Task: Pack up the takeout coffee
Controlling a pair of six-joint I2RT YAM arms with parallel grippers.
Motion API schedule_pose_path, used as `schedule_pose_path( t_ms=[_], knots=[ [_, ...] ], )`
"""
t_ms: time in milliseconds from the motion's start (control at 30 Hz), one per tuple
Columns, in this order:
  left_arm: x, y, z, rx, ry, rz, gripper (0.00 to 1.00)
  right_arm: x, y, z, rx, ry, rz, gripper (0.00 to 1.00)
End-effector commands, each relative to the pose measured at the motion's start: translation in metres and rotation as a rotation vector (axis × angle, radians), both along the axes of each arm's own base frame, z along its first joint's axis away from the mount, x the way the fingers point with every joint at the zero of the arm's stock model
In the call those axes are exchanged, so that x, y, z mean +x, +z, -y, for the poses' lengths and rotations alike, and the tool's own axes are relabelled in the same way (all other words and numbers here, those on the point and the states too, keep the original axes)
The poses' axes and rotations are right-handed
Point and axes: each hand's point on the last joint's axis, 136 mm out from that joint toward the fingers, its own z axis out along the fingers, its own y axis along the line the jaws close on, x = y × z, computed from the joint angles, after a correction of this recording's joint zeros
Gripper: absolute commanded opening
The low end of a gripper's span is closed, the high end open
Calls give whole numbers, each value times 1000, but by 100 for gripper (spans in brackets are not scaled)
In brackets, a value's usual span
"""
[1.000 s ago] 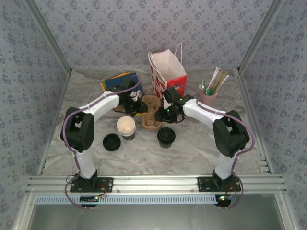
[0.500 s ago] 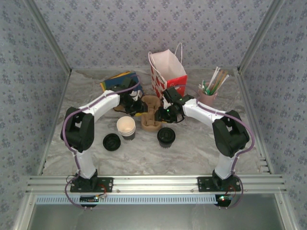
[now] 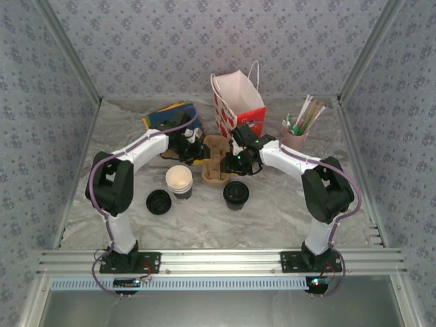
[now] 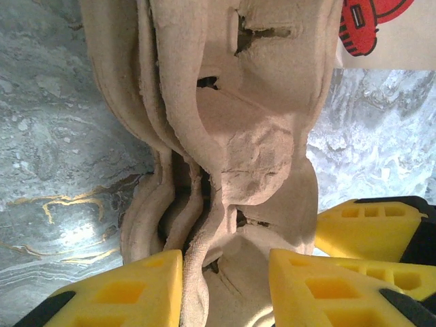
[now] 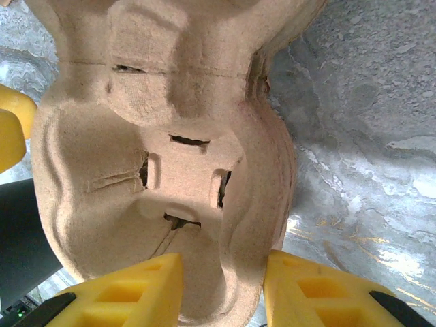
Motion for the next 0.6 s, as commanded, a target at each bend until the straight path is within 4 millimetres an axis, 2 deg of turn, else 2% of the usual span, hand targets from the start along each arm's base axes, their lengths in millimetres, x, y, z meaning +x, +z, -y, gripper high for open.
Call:
schedule_pose_path(
  t_ms=[0, 433, 500, 567],
  knots=[
    [-10, -2, 15, -83, -45, -46, 38, 9, 12, -12, 36, 23, 39, 36],
    [-11, -16, 10, -83, -96, -33, 38, 8, 13, -13, 35, 25, 42, 36],
    [-11, -18, 10, -80, -98, -38, 36, 8, 13, -13, 35, 26, 42, 36],
    [-10, -16, 10, -83, -93, -35, 28, 8, 13, -13, 34, 26, 42, 36]
  ],
)
